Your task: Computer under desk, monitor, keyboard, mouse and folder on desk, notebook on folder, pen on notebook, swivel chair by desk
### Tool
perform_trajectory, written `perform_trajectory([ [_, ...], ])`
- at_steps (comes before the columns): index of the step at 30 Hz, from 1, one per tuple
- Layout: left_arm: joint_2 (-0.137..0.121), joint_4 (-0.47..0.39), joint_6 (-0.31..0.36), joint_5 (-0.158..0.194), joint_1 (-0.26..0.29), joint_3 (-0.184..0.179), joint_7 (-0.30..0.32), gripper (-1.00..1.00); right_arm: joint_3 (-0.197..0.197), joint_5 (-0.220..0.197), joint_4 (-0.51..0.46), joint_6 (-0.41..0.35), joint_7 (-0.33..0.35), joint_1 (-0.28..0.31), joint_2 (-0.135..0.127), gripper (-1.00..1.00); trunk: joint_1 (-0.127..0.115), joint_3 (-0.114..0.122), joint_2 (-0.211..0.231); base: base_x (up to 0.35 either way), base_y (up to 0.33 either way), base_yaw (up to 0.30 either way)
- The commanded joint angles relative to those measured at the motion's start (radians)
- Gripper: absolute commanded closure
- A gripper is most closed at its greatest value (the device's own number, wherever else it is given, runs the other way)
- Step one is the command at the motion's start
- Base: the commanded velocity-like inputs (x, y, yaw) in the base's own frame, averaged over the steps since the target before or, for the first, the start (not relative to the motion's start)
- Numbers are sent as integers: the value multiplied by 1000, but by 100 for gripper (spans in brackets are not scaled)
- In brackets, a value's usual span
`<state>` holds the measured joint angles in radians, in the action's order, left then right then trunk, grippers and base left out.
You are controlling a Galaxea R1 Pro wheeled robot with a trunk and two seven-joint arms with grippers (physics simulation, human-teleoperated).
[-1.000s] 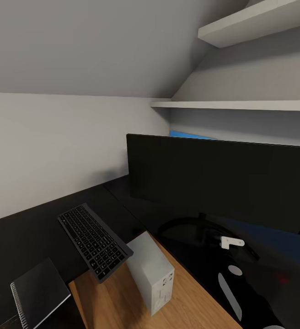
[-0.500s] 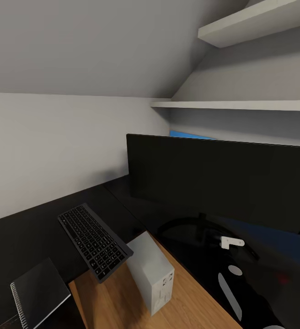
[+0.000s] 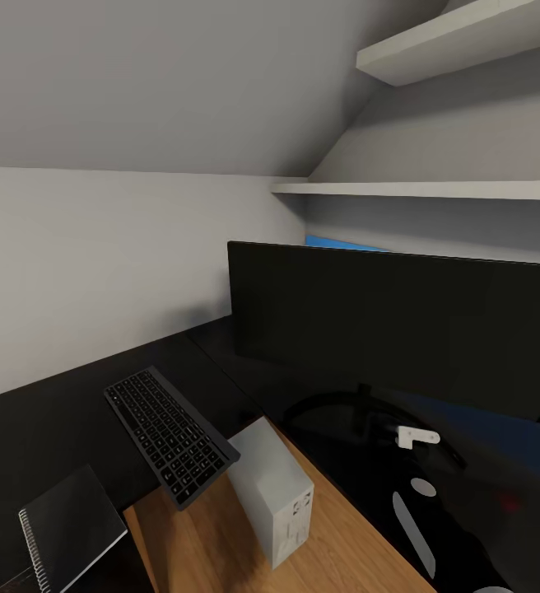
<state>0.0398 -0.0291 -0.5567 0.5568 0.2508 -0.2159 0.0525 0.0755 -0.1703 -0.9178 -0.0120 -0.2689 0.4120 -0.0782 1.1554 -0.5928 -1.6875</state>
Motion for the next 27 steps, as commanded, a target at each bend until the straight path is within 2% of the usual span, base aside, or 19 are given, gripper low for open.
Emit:
perform_trajectory([
  [1,0,1,-3,11,1,-5,6,-100,6,-9,-1,-1,-9,1,-2,-100,0,-1,-1,0,0,0],
  [13,0,1,-4,9,1,-5,6,-100,6,-9,-1,0,-9,1,-2,-100,0,-1,-1,75,0,0],
  [27,0,1,-3,9,1,-5,6,-100,6,-9,-1,0,-9,1,-2,-100,0,-1,-1,10,0,0],
])
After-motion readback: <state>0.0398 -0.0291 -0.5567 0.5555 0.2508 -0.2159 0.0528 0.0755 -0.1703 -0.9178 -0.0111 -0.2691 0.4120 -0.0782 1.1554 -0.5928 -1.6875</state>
